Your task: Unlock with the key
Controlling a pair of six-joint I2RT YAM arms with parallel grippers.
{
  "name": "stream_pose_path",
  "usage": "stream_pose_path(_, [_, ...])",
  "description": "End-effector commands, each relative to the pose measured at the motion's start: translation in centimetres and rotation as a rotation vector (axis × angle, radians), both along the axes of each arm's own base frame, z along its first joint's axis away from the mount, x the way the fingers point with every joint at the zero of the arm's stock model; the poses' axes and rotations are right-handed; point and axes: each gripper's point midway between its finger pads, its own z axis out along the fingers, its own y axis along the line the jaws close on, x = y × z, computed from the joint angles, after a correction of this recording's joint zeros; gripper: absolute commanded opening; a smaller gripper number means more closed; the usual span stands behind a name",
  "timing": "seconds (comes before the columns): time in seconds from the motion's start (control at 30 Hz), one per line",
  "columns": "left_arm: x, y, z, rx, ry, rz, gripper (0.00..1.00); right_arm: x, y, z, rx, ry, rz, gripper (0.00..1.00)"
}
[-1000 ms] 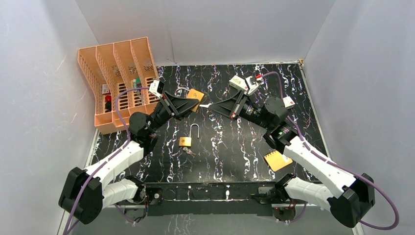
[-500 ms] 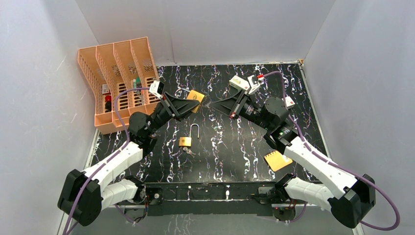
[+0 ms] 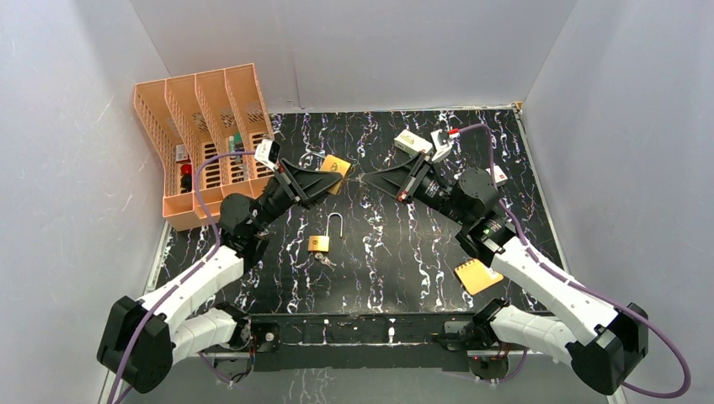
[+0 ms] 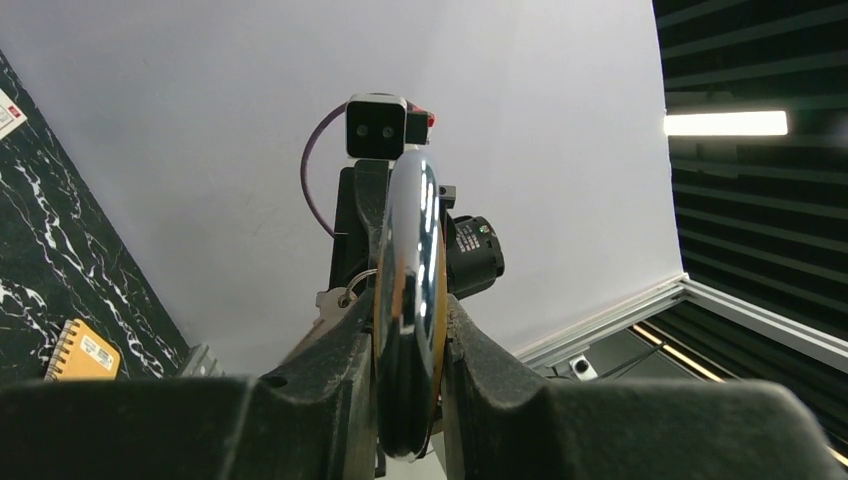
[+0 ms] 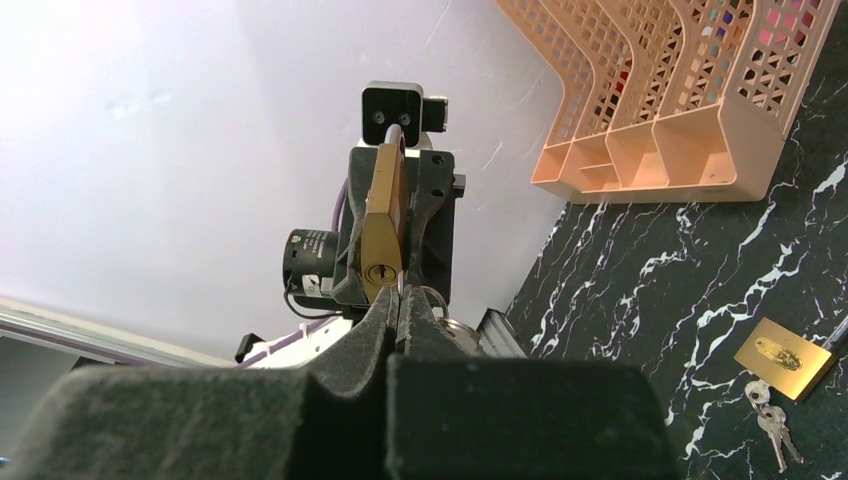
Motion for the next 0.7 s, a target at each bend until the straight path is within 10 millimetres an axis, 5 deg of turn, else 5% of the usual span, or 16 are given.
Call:
stream_pose_path(0.0, [-2.0,2.3,5.5,-0.125,-0.162,0.076,0.00,-0.9,-1.3,4.7,0.097,-0.103,-0.033,0.00])
stream_pose_path(0.23, [-0.9,4.2,5.7,-0.134,-0.132,0.221,0.00,-0.9,-1.9,5.2,0.124,-0.118,-0.060,0.00])
stream_pose_path(0.67, [0.1,3.8,6.7,-0.135,-0.115,0.229,0.00,-1.0,-0.7,7.1,0.190,-0.158,-0.052,0.00])
